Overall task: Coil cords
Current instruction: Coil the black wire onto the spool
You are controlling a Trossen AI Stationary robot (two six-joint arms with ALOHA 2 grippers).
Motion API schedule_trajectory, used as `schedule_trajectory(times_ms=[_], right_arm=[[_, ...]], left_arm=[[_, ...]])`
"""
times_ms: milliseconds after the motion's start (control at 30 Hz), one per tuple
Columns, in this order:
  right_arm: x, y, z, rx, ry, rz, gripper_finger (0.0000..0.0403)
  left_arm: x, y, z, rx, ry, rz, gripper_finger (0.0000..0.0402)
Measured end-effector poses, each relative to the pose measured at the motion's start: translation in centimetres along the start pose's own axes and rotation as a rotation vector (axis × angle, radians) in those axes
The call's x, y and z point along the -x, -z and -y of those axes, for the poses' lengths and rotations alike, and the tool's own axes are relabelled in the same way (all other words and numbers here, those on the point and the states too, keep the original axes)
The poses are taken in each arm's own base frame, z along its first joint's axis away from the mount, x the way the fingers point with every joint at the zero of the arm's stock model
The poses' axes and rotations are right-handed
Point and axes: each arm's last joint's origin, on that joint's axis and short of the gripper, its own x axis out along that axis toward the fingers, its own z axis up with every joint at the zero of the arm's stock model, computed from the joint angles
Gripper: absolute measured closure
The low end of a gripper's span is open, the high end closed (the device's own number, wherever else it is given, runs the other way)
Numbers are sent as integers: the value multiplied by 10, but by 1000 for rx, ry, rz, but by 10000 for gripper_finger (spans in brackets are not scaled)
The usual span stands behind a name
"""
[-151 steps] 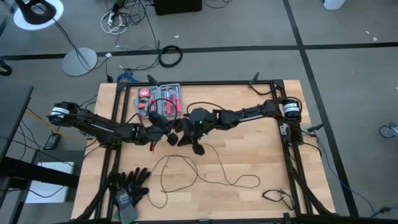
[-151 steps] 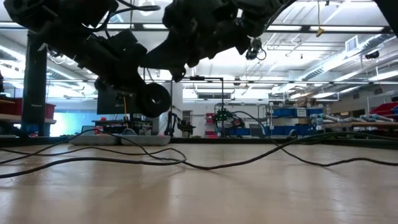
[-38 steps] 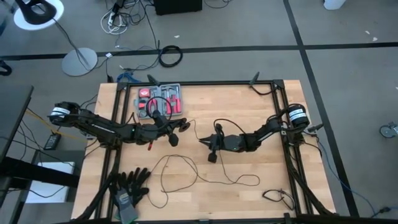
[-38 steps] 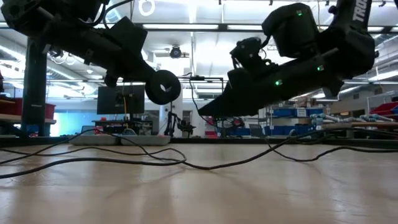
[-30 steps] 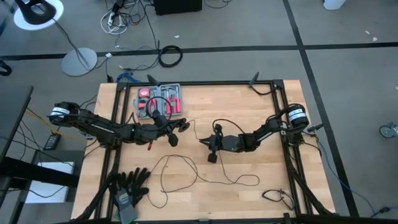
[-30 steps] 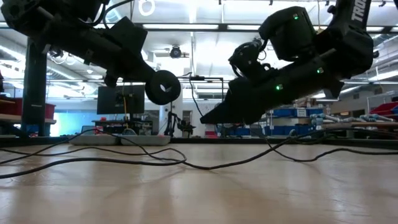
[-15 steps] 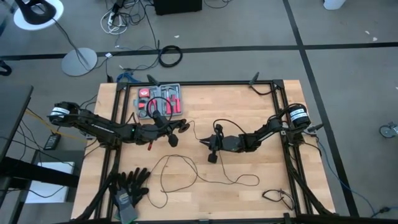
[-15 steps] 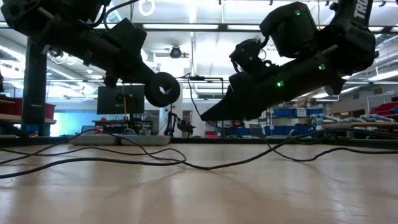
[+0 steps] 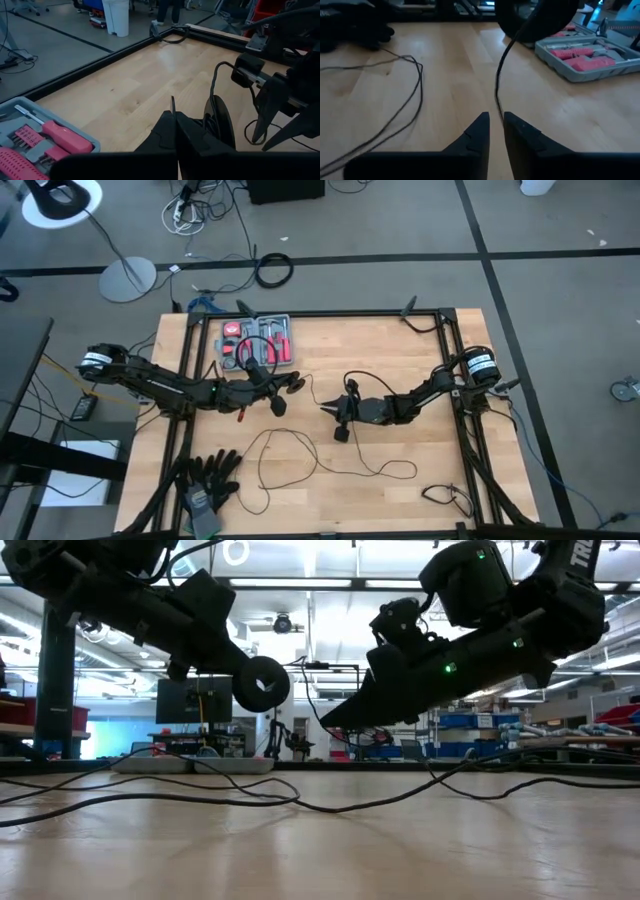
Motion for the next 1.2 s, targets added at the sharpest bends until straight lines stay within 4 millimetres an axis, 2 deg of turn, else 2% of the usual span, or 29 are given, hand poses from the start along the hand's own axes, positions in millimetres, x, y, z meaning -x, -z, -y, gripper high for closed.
schedule_trajectory(times_ms=[300,600,733,900,1000,1200], right_arm=[[0,1,2,29,6,-11,310],[-5,7,13,58,35,-82,313],[-5,7,13,57,34,-80,328],[-3,12,11,81,30,-126,392],[-3,12,10,58,35,-125,395],[-5,14,19,-84,166,-126,400]], left_arm=[[0,0,0,2,0,1,402],[0,-1,0,7,3,8,402],[0,-1,0,8,3,7,402],[0,-1,0,8,7,6,402],[0,-1,1,12,9,11,402],[0,-7,4,52,65,53,402]])
